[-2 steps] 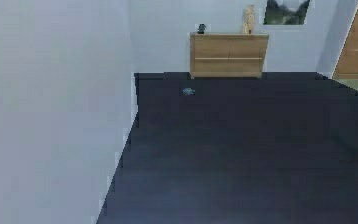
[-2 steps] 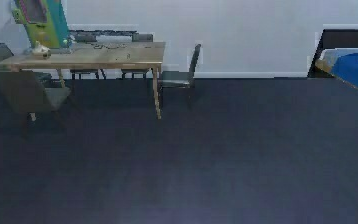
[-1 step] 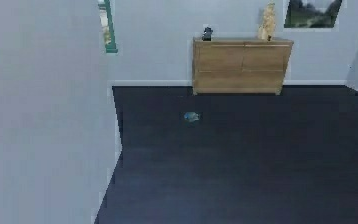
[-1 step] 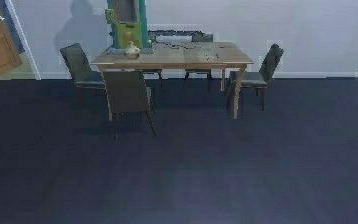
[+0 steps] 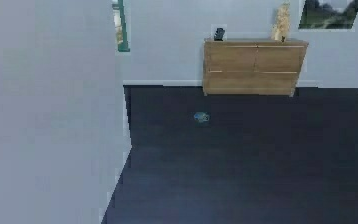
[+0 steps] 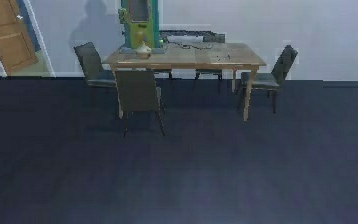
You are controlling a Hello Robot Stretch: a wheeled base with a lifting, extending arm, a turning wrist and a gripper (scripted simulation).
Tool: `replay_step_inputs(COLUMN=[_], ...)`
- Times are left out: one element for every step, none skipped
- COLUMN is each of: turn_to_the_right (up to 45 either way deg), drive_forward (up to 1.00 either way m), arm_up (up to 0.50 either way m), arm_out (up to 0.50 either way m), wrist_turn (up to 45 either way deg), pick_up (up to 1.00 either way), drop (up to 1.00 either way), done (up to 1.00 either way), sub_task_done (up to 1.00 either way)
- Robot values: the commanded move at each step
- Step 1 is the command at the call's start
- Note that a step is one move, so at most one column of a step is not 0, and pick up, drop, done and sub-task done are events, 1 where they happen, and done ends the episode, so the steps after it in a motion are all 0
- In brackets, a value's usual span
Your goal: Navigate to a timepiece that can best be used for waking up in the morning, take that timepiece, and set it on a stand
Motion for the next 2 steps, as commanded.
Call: replay_step_inputs(turn_to_the_right=[0.0, 0.0], drive_forward=[1.0, 1.0], arm_up=[0.0, 0.0], arm_out=[0.0, 0.0], wrist_turn=[0.0, 0.0], pick_up=[0.0, 0.0], drop=[0.0, 0.0], done=[0.0, 0.0], sub_task_done=[0.0, 0.0])
